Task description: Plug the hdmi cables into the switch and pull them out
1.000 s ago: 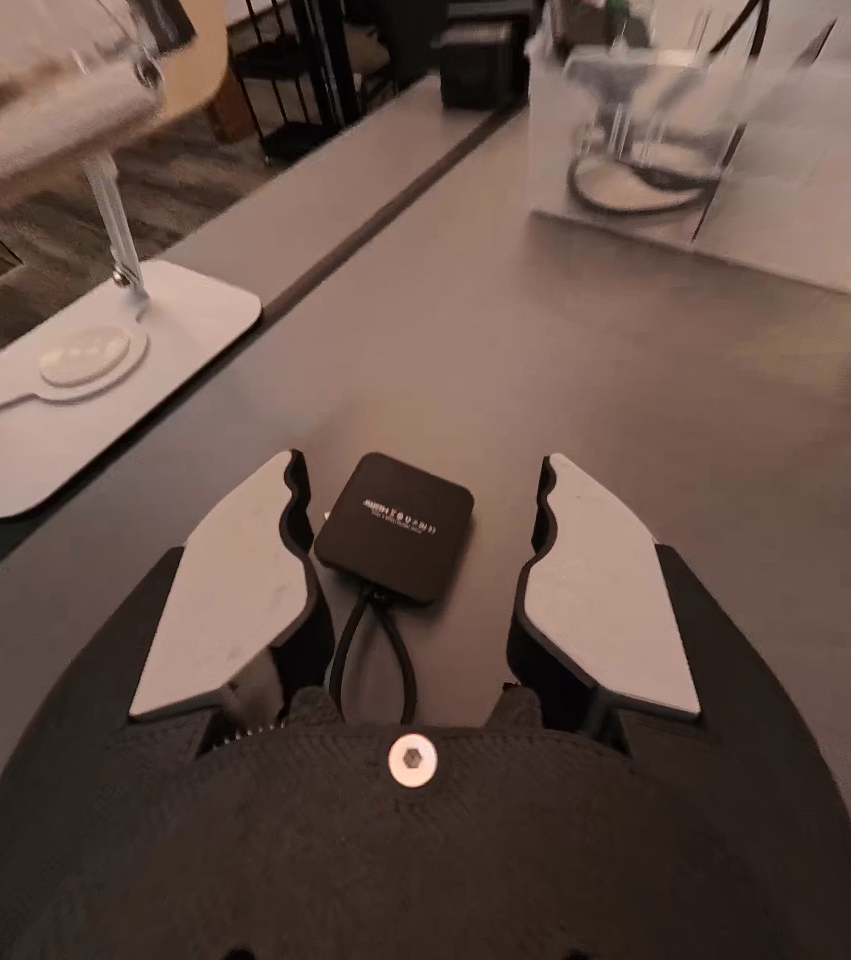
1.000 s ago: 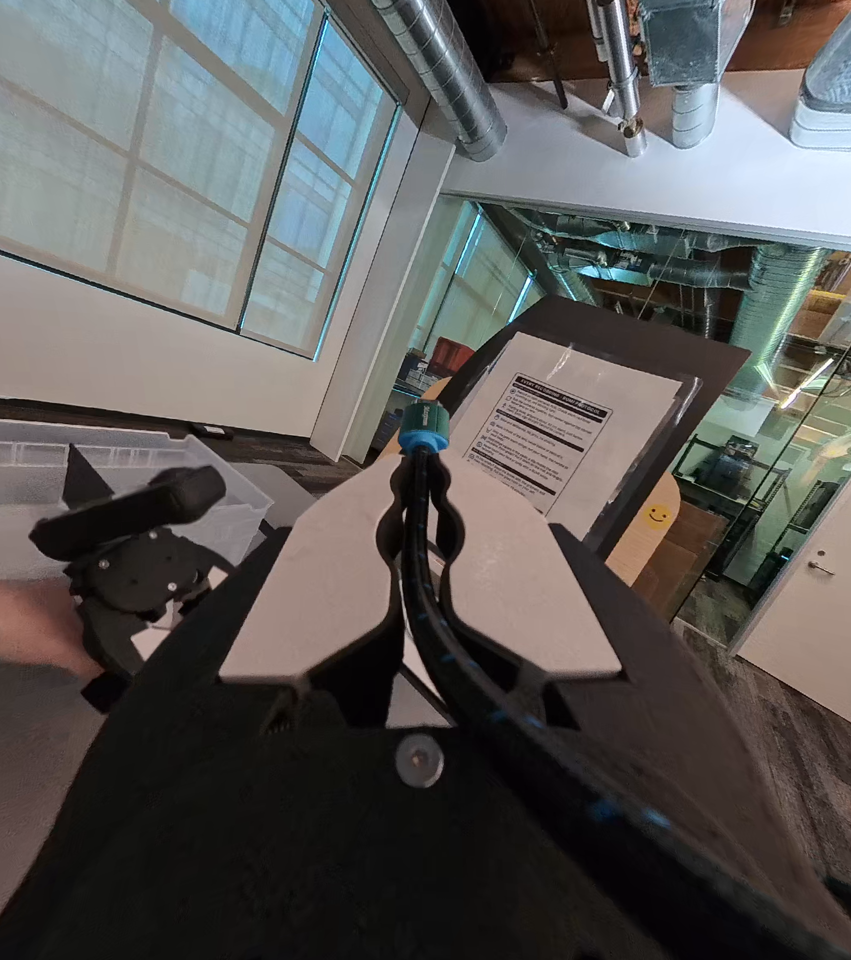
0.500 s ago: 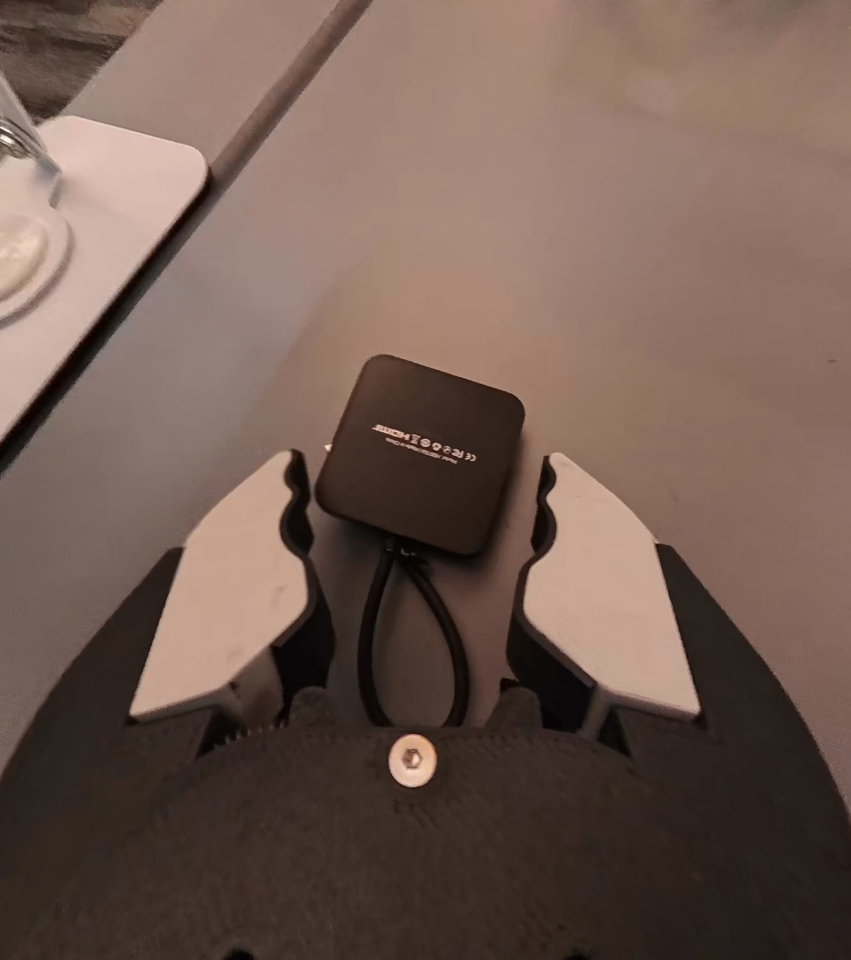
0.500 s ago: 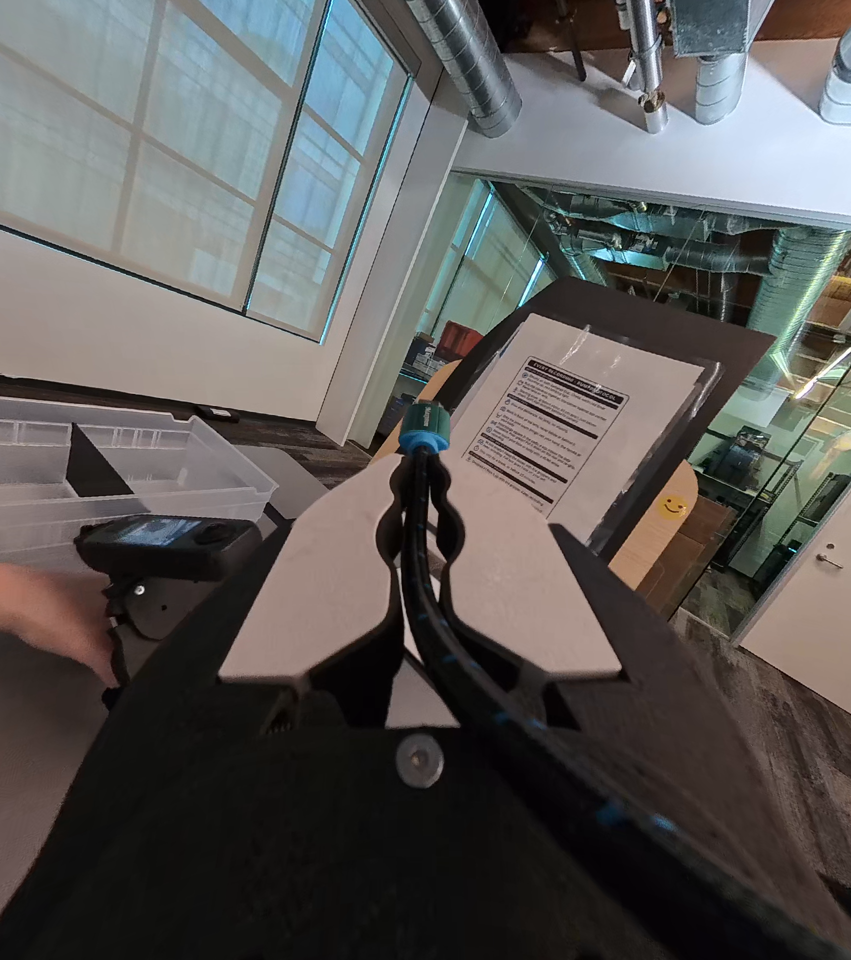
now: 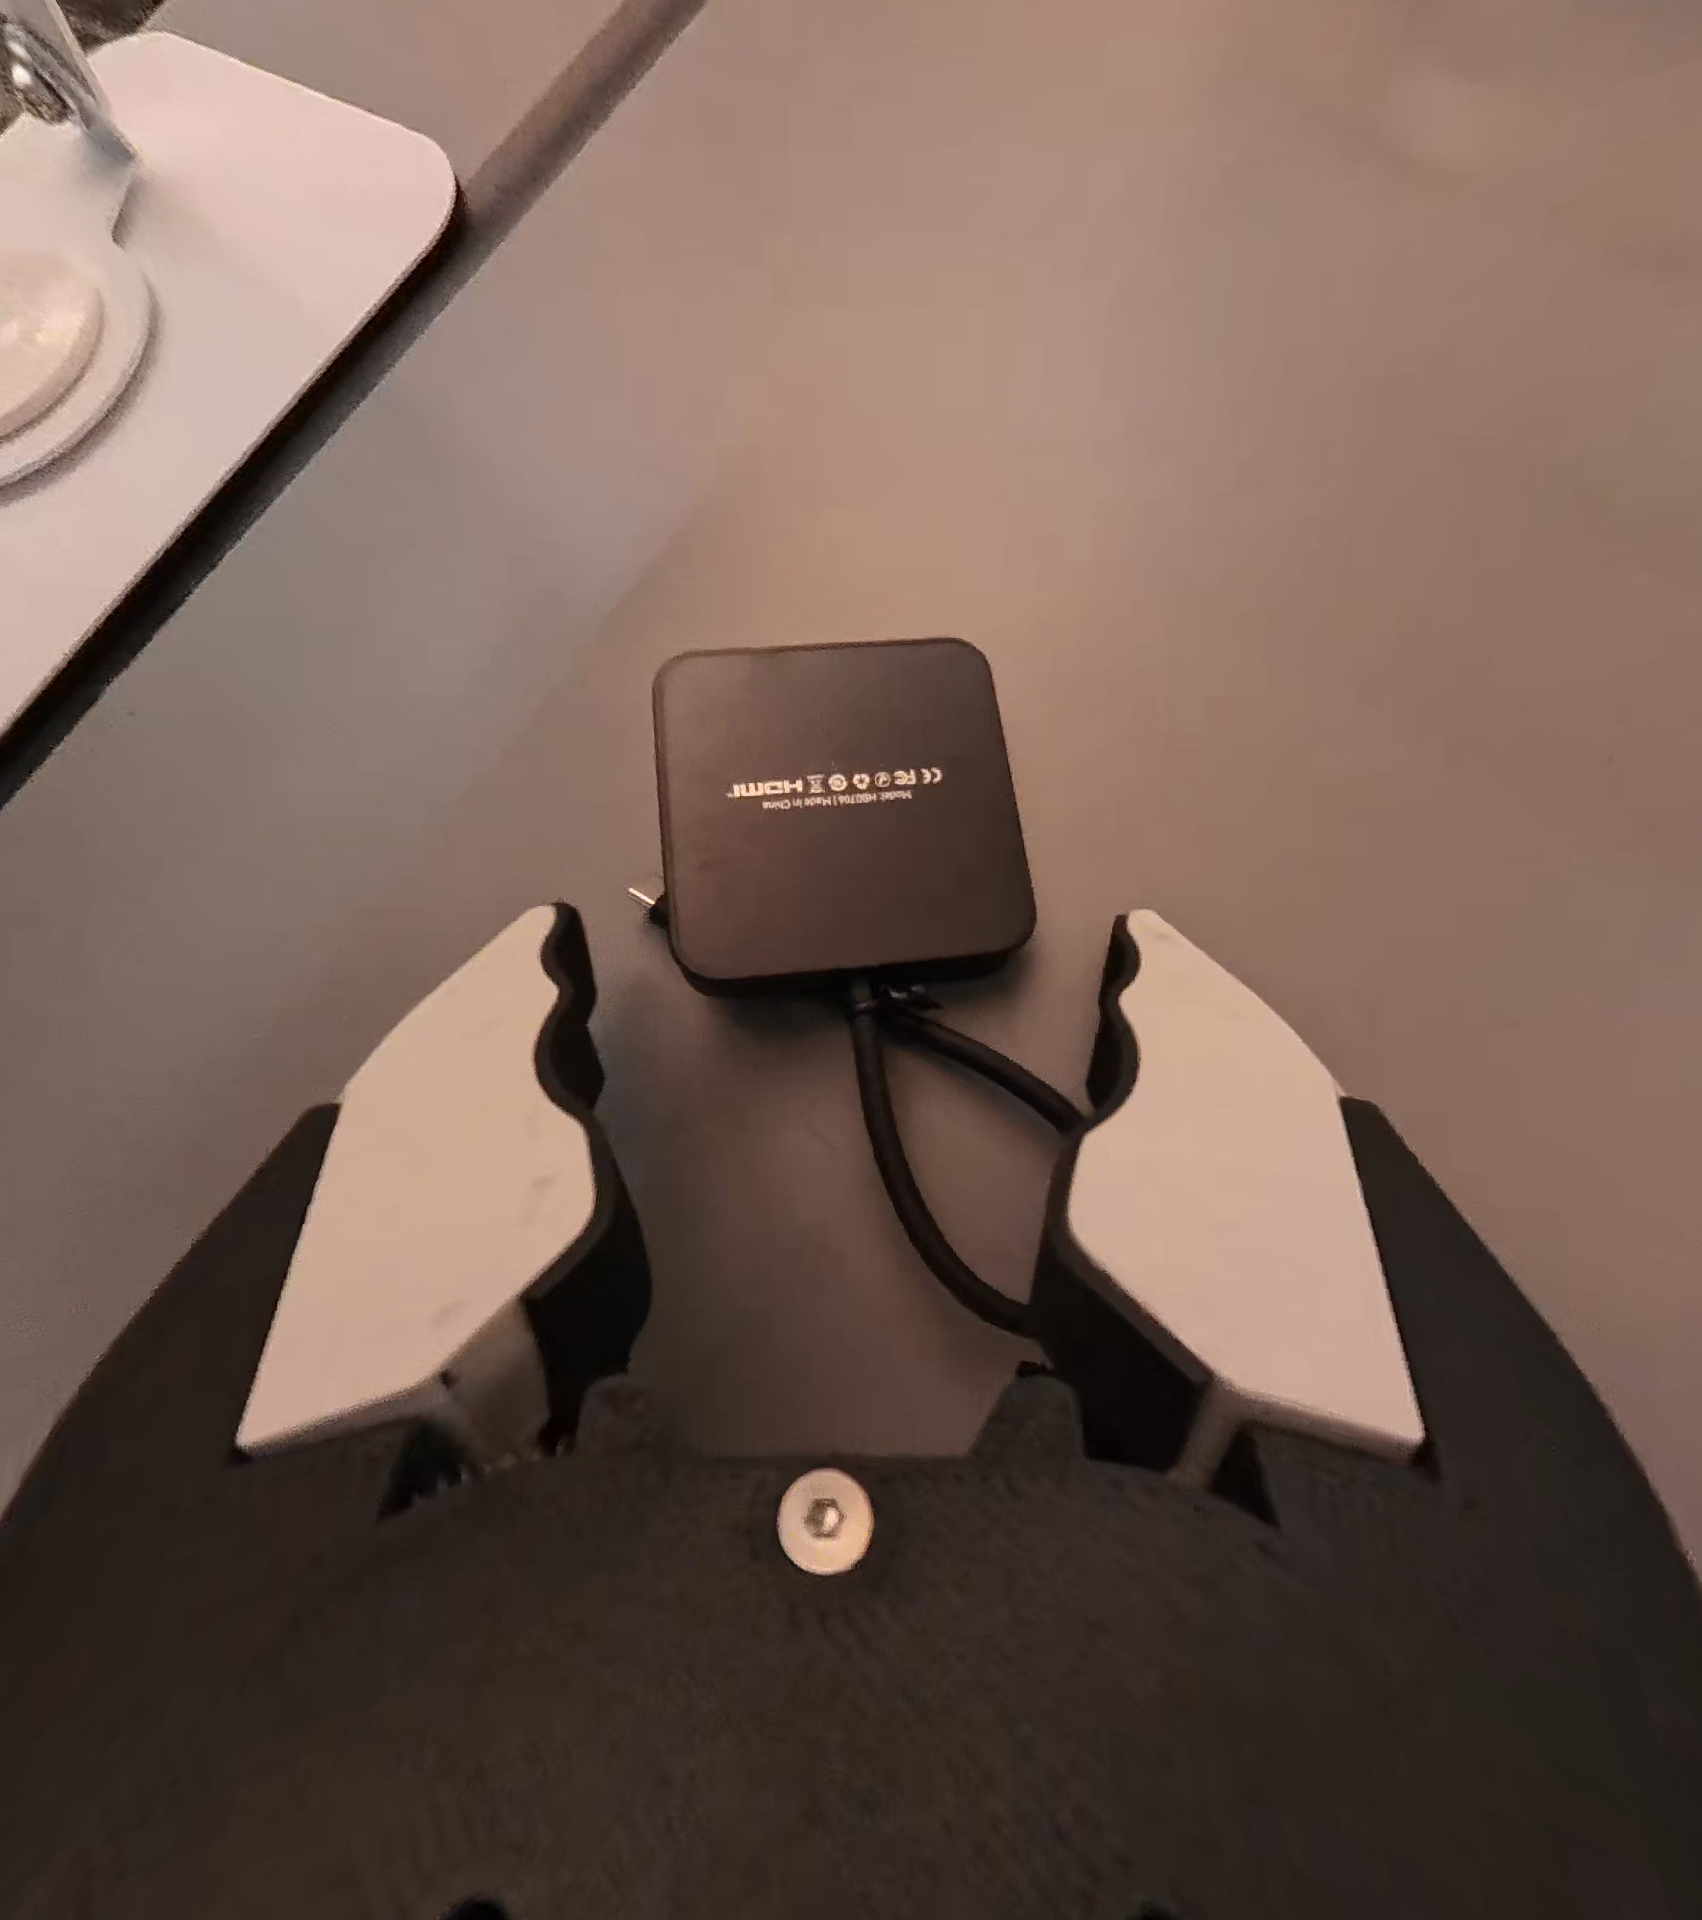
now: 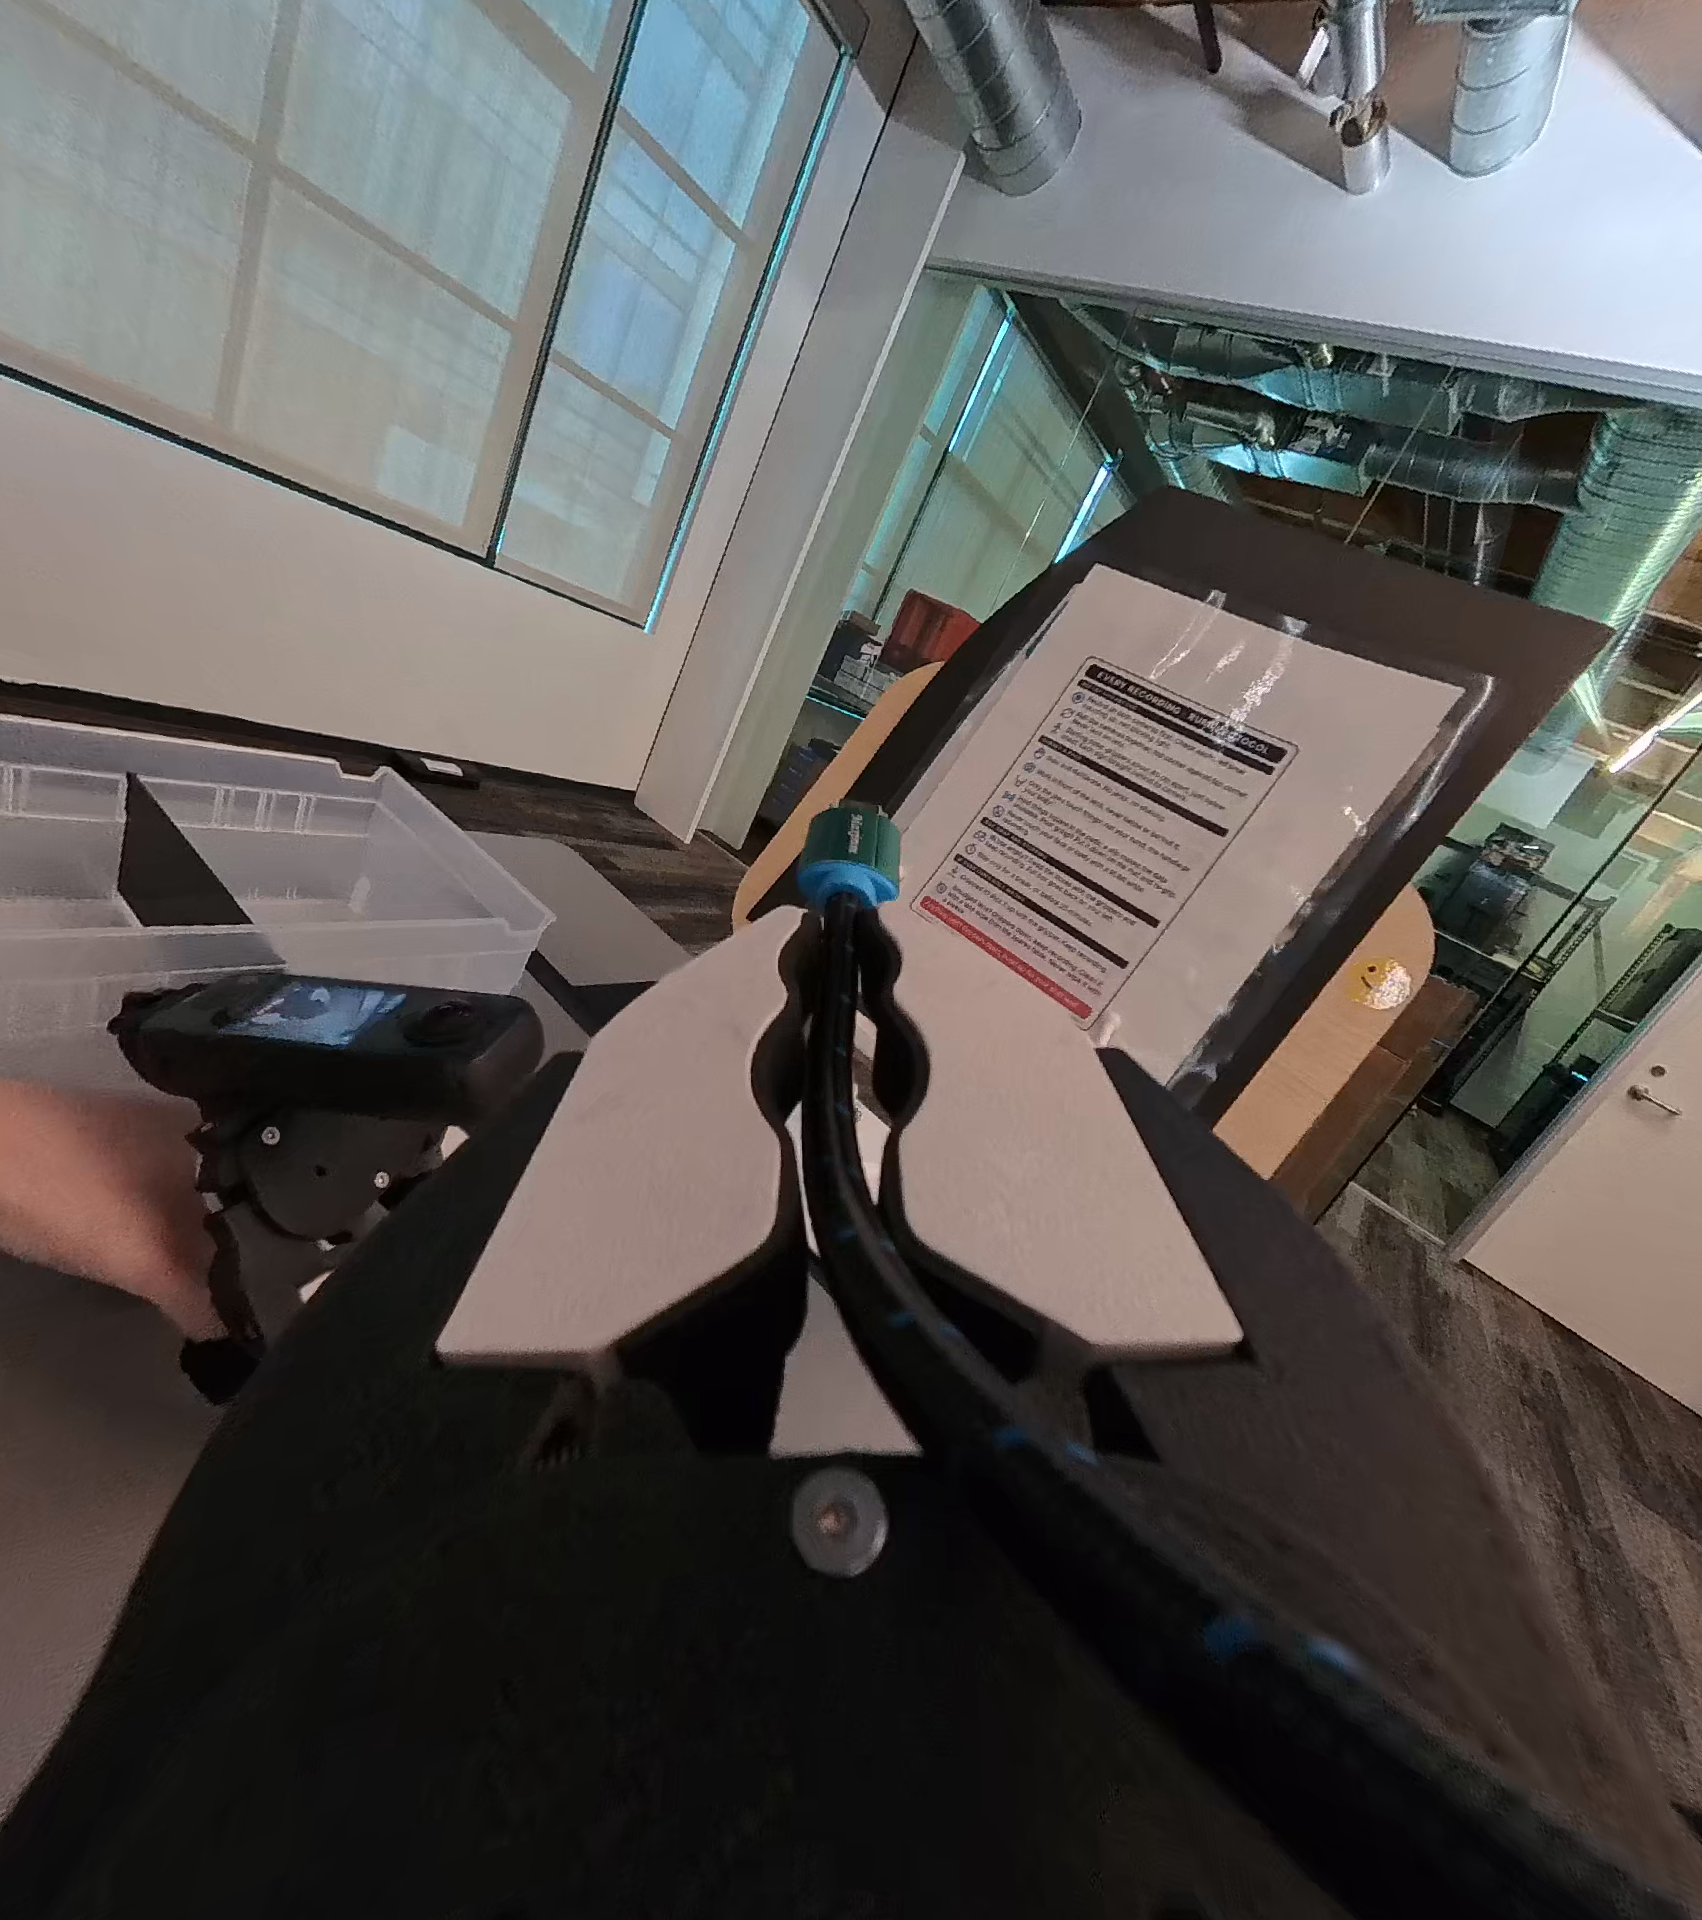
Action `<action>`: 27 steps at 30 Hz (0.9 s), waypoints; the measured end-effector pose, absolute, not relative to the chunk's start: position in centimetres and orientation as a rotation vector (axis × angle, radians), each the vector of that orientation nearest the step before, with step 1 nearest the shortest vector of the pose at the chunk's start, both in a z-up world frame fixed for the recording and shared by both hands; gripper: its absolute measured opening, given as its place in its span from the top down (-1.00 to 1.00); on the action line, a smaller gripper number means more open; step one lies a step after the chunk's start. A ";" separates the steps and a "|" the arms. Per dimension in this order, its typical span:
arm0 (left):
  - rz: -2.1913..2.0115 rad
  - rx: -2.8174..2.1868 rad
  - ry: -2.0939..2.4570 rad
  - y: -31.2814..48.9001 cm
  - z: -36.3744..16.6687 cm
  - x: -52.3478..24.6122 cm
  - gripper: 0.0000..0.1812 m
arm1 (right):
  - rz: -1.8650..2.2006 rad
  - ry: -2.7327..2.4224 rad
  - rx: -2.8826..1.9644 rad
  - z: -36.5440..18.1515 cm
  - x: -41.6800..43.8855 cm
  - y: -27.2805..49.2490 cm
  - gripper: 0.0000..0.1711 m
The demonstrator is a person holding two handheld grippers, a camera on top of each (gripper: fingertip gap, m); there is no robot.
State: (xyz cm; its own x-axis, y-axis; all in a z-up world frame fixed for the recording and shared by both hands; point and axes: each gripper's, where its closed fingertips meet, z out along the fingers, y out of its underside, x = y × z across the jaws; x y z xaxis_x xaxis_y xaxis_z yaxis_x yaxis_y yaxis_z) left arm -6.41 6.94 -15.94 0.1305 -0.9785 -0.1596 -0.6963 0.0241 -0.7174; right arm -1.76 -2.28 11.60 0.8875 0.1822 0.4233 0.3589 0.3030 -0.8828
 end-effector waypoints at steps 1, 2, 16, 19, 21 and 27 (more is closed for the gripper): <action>-0.545 -1.752 1.617 6.9 -16.0 -6.2 -0.03 | -0.131 -0.502 -1.271 11.6 -1.8 -2.3 0.90; -0.567 -1.767 1.617 6.7 -16.1 -6.0 -0.01 | -0.137 -0.506 -1.269 11.7 -1.8 -2.3 0.91; -0.631 -1.867 1.549 7.5 -15.8 -5.5 0.26 | -0.154 -0.513 -1.277 11.6 -1.6 -2.3 0.91; -0.737 -1.918 1.508 7.5 -15.4 -5.5 0.26 | -0.163 -0.515 -1.280 11.6 -1.5 -2.3 0.91; -0.792 -1.939 1.488 7.4 -15.2 -5.6 0.26 | -0.160 -0.514 -1.284 11.6 -1.3 -2.3 0.90; -1.115 -1.982 1.359 6.5 -13.2 -5.3 0.27 | -0.167 -0.523 -1.314 11.0 -1.2 -1.9 0.91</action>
State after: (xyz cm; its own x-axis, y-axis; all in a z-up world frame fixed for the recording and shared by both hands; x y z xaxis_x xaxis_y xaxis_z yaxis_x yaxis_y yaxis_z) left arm -5.32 6.55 -13.24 0.1714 -0.9209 0.3500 -0.5230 -0.3861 -0.7599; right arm -1.15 -1.92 10.99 0.8729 0.1737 0.4558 0.4054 0.2613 -0.8760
